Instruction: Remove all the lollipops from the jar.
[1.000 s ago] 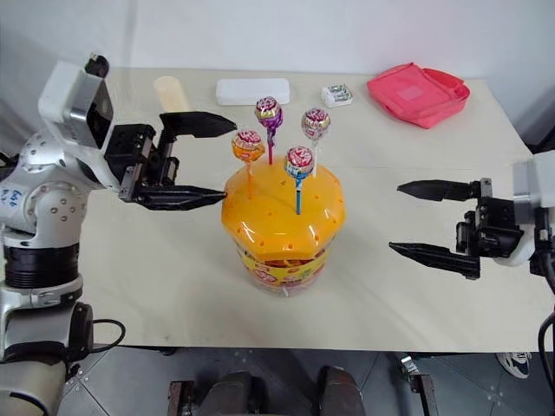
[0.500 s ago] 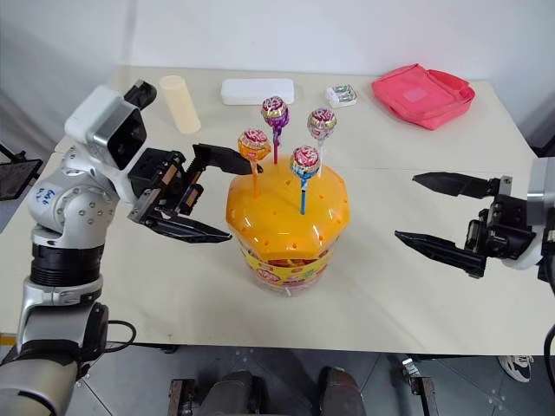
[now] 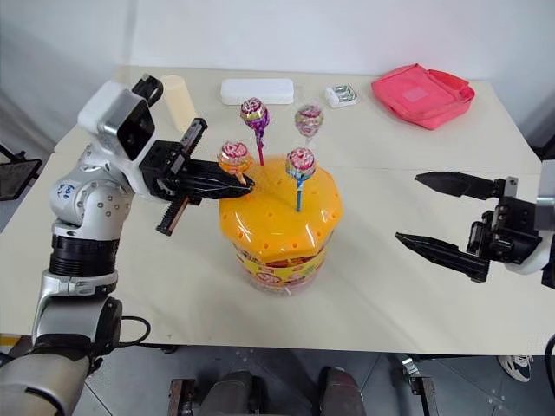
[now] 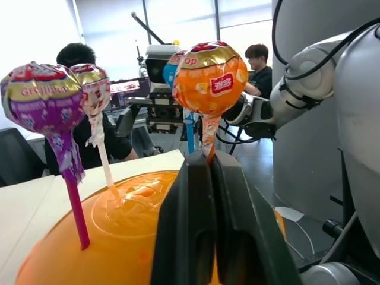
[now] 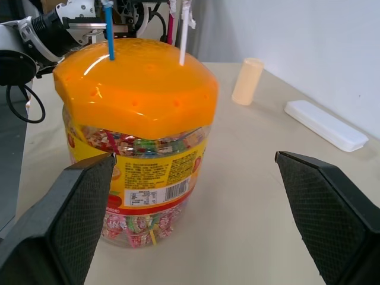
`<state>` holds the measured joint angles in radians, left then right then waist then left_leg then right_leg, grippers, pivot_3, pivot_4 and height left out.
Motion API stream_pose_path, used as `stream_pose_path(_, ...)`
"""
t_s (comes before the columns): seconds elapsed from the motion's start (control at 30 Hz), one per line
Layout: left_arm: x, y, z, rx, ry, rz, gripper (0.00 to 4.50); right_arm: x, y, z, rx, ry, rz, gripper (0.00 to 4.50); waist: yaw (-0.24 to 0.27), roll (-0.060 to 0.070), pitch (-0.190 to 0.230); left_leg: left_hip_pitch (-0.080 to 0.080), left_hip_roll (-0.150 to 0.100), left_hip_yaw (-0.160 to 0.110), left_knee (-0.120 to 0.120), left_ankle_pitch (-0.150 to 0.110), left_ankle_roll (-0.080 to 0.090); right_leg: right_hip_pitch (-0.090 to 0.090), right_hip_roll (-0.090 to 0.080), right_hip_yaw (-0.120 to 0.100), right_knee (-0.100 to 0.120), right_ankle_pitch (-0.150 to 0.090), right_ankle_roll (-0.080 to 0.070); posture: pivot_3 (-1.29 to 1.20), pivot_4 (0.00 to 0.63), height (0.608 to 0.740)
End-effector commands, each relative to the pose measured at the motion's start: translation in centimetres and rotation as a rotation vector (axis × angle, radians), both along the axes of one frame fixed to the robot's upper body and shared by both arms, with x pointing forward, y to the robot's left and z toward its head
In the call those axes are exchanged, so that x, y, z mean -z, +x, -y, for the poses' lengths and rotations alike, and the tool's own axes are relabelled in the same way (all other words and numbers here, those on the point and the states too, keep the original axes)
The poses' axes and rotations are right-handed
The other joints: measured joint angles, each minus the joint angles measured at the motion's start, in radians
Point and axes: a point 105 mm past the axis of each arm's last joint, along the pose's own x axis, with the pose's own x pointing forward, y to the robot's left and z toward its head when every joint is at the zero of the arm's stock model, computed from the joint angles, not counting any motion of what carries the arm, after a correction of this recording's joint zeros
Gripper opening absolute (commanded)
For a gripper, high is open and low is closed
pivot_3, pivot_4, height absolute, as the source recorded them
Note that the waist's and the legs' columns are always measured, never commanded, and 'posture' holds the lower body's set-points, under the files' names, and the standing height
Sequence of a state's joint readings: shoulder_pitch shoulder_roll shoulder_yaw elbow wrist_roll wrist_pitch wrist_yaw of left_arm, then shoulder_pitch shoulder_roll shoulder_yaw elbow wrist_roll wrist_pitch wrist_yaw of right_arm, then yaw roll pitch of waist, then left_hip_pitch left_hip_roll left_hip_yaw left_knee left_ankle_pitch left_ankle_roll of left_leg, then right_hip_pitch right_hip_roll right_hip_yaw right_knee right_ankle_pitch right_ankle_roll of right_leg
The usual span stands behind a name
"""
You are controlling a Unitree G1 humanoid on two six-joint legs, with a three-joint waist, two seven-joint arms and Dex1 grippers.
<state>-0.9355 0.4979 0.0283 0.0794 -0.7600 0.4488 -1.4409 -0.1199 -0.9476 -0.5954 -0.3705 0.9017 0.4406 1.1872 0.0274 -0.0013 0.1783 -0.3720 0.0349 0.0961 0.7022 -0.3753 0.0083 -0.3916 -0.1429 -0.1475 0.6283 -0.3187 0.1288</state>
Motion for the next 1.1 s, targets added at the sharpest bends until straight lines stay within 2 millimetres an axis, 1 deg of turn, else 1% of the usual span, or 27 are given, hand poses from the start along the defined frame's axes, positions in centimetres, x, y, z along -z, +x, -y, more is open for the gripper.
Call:
stream_pose_path(0.03,-2.6,0.0,-0.4,-0.031,-0.081,0.070,0.05,-1.2,-0.4,0.2,-0.007,-0.006,0.044,4.50,0.000,0.000,0.000,0.000,0.000,0.000,0.000,0.000,0.000,0.000,0.000,0.000,0.000,0.000,0.000,0.00,0.150,0.740)
stream_pose_path(0.2,-5.7,0.0,-1.5,-0.104,-0.161,0.117,0.05,-1.5,-0.4,0.2,-0.032,-0.006,0.045,4.50,-0.002,0.000,0.000,0.000,0.000,0.000,0.000,0.000,0.000,0.000,0.000,0.000,0.000,0.000,0.000,0.00,0.150,0.740)
stream_pose_path(0.27,-6.4,-0.1,-2.0,-0.135,-0.168,0.132,0.05,-1.7,-0.4,0.2,-0.044,-0.006,0.046,4.50,-0.003,0.000,0.000,0.000,0.000,0.000,0.000,0.000,0.000,0.000,0.000,0.000,0.000,0.000,0.000,0.00,0.150,0.740)
stream_pose_path(0.37,-7.7,-0.2,-3.3,-0.237,-0.169,0.162,0.05,-1.8,-0.5,0.2,-0.067,-0.010,0.045,4.50,-0.004,-0.001,0.000,0.000,0.000,0.000,0.000,0.000,0.000,0.000,0.000,0.000,0.000,0.000,0.000,0.00,0.150,0.740)
stream_pose_path(0.43,-8.2,1.2,-5.6,-0.469,-0.143,0.156,0.05,-1.9,-0.5,0.2,-0.096,-0.009,0.040,4.50,-0.004,-0.002,0.001,0.000,0.000,-0.001,0.000,0.000,0.000,0.000,0.000,0.000,0.000,0.000,0.000,0.00,0.150,0.740)
stream_pose_path(0.5,-7.9,2.7,-8.1,-0.667,-0.108,0.103,0.05,-1.9,-0.7,0.0,-0.138,-0.001,0.030,4.50,-0.008,-0.002,0.001,0.000,0.000,-0.002,-0.001,0.000,0.000,0.000,0.000,0.000,0.000,0.000,0.000,0.00,0.150,0.740)
stream_pose_path(0.57,-6.5,3.9,-10.4,-0.824,-0.061,0.018,0.05,-1.8,-0.7,-0.2,-0.164,-0.003,0.015,4.50,-0.008,-0.002,0.001,0.002,0.000,-0.002,-0.001,0.000,0.000,0.000,0.000,0.001,0.000,0.000,0.000,0.00,0.150,0.740)
stream_pose_path(0.67,-2.9,5.6,-14.4,-1.094,0.016,-0.136,0.05,-1.4,-0.6,-0.4,-0.210,-0.012,-0.014,4.50,-0.007,-0.002,0.001,0.002,0.000,-0.003,-0.001,0.000,0.000,0.000,0.000,0.001,0.001,0.000,0.000,0.00,0.150,0.740)
stream_pose_path(0.73,-0.5,6.0,-16.3,-1.236,0.101,-0.205,0.05,-1.1,-0.4,-0.5,-0.212,-0.019,-0.028,4.50,-0.006,-0.003,0.002,0.002,0.000,-0.002,-0.001,0.000,0.000,0.000,0.000,0.001,0.001,0.000,0.000,0.00,0.150,0.740)
stream_pose_path(0.8,2.9,6.2,-18.3,-1.384,0.210,-0.300,0.05,-0.9,0.2,-0.5,-0.206,-0.021,-0.033,4.50,-0.002,-0.006,0.003,0.000,0.000,-0.002,0.000,0.000,0.000,0.000,0.000,0.000,0.001,0.000,0.000,0.00,0.150,0.740)
stream_pose_path(0.87,5.1,6.1,-19.6,-1.480,0.286,-0.344,0.05,-0.7,0.7,-0.6,-0.204,-0.024,-0.038,4.50,0.000,-0.006,0.003,0.000,0.000,-0.002,0.000,0.000,0.000,0.000,0.000,0.000,0.001,0.000,0.000,0.00,0.150,0.740)
stream_pose_path(1.0,8.1,6.1,-21.5,-1.640,0.372,-0.451,0.05,-0.3,1.4,-0.8,-0.214,-0.021,-0.041,4.50,0.002,-0.007,0.003,0.000,0.000,-0.002,0.000,0.000,0.000,0.000,0.000,0.000,0.000,0.000,0.000,0.00,0.150,0.740)
stream_pose_path(1.07,9.7,5.5,-21.7,-1.645,0.434,-0.539,0.05,-0.2,1.6,-1.0,-0.225,-0.014,-0.042,4.50,-0.002,-0.006,0.003,0.000,0.000,-0.002,0.000,0.000,0.000,0.000,0.000,0.000,0.000,0.000,0.000,0.00,0.150,0.740)
stream_pose_path(1.1,10.1,5.2,-21.7,-1.637,0.452,-0.561,0.05,-0.1,1.6,-1.0,-0.228,-0.013,-0.043,4.50,-0.003,-0.006,0.003,0.000,0.000,-0.001,-0.001,0.000,0.000,0.000,0.000,0.000,0.001,0.000,0.000,0.00,0.150,0.740)
